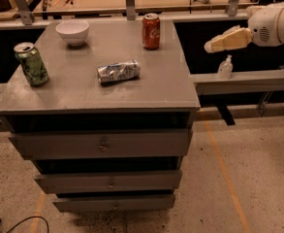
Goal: Knock coke can over
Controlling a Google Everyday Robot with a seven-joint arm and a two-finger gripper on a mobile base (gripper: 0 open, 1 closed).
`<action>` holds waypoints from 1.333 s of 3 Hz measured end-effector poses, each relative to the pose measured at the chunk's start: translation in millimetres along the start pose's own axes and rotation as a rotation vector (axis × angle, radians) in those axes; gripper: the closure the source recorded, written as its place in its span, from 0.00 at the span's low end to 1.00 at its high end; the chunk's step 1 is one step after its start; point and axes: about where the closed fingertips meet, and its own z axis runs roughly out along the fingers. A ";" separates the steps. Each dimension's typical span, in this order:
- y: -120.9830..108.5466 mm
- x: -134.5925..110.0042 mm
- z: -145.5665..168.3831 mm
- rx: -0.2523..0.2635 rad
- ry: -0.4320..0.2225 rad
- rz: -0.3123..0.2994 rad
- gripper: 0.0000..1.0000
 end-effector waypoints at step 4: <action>20.2 -48.4 221.3 -0.135 -0.152 0.108 0.00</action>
Offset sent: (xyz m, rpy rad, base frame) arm 0.1451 0.1291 -0.0315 0.2535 0.0544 0.1583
